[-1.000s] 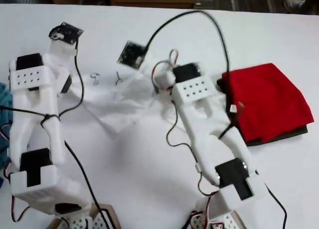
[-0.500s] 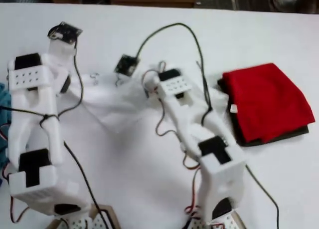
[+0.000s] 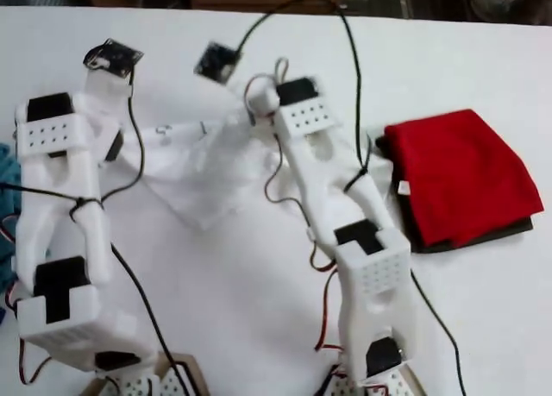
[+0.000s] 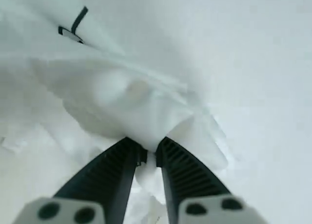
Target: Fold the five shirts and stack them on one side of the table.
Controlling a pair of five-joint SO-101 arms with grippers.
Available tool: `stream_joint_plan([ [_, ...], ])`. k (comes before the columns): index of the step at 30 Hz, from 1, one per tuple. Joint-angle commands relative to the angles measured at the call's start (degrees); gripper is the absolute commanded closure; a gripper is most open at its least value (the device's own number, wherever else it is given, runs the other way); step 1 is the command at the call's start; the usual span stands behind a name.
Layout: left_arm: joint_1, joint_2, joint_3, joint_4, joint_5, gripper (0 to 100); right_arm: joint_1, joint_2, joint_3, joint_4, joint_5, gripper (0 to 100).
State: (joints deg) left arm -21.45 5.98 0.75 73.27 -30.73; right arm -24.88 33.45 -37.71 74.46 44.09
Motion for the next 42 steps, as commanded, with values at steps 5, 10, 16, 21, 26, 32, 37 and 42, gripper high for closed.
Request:
stream_joint_plan([
  [5,-0.4,-1.1,-8.6,7.1,0.2,98,-0.8,-0.6,-26.8,23.8,-0.7,97.6],
  [10,0.3,-1.8,-16.9,17.8,-0.1,98,-1.3,-4.8,-28.9,27.1,-1.9,97.6],
  [16,0.3,-14.1,-12.4,21.0,-0.3,98,-10.4,-18.0,-1.4,27.0,-2.0,97.6],
  [21,0.0,-27.0,9.7,12.7,-2.6,98,-11.3,-36.6,28.5,18.6,-4.4,97.6],
  [26,-1.9,-37.5,33.0,-2.2,-5.5,98,-3.6,-57.3,59.6,-1.8,-4.3,97.7],
  [32,-4.4,-36.2,41.8,-9.3,-5.8,98,0.8,-60.4,78.0,-19.1,-1.1,97.4],
  [37,-4.4,-32.3,40.9,-12.3,-5.8,98,0.0,-54.0,77.6,-21.6,-1.2,86.1],
  [42,-5.4,-26.8,36.4,-12.8,-5.7,98,6.7,-50.6,72.3,-21.3,-1.1,63.0],
])
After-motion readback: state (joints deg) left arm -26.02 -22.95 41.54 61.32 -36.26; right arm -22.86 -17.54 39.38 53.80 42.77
